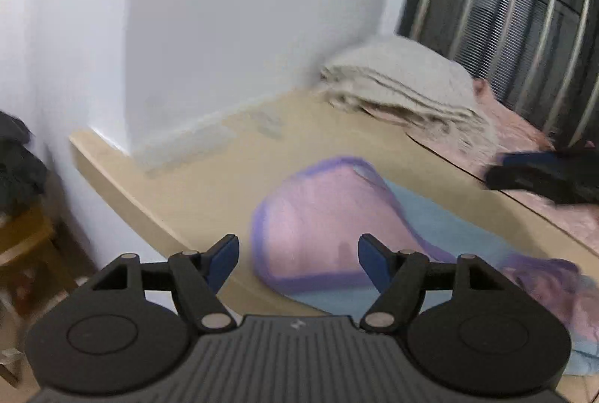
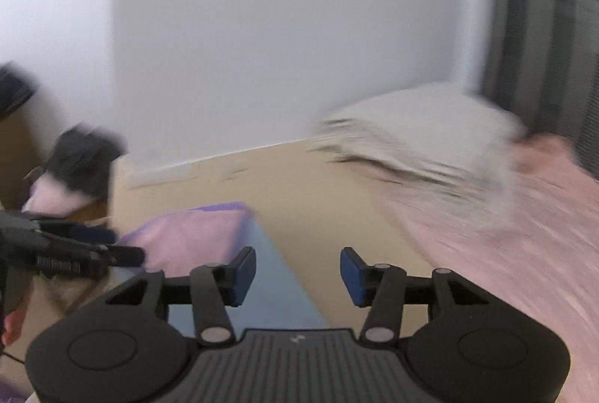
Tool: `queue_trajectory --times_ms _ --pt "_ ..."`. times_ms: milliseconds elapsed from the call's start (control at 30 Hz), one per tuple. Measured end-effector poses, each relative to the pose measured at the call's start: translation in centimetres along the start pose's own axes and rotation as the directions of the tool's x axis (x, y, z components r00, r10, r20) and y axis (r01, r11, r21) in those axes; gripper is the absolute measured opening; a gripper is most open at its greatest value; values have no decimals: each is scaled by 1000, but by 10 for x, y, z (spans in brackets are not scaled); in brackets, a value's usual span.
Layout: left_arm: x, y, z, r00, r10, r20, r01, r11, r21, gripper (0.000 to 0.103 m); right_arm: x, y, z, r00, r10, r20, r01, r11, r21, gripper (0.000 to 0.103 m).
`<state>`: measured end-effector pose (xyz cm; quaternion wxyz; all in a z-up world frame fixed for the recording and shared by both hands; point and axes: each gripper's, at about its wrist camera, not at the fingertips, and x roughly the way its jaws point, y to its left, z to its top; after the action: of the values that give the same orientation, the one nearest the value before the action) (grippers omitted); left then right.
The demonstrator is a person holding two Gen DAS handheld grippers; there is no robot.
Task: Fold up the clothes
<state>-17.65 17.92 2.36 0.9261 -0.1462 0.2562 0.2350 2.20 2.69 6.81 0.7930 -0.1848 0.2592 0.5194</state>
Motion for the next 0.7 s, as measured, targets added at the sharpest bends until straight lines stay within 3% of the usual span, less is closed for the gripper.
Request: queue_trajectory --times_ms 67,200,233,267,333,367,400,433,467,567,700 --pt "-3 -1 -1 999 41 21 -42 999 25 72 44 4 23 996 46 -73 -46 999 -6 48" --pt "1 -2 -2 1000 13 -23 -12 999 52 72 111 8 44 978 83 -190 -77 996 37 41" --pt "3 -2 -2 999 -1 -35 3 998 58 69 120 11 44 975 87 -206 -81 996 36 39" --pt "4 -3 -2 999 -13 -47 16 998 65 61 126 14 43 972 87 -217 -84 996 21 38" --pt "9 -7 -2 998 -20 -66 27 995 96 51 128 23 37 973 81 -214 -87 996 -17 33" --pt "11 -10 -3 998 -10 -60 17 993 116 40 128 25 37 976 77 -202 -84 996 -29 32" --pt "12 -11 -3 998 1 -56 6 992 130 30 126 23 36 976 79 -201 -84 996 -13 17" --pt "14 -11 -2 998 0 -57 7 991 135 12 125 21 37 976 74 -204 -75 997 4 3" --pt "17 -10 1 997 -20 -68 28 992 124 6 124 20 37 977 53 -207 -53 999 6 2" --pt "29 -8 13 992 -92 -85 100 991 94 3 116 10 34 978 -5 -207 9 1000 18 2" --pt "51 -22 40 986 -157 -50 162 980 114 3 85 -20 28 984 -78 -161 93 992 90 2"
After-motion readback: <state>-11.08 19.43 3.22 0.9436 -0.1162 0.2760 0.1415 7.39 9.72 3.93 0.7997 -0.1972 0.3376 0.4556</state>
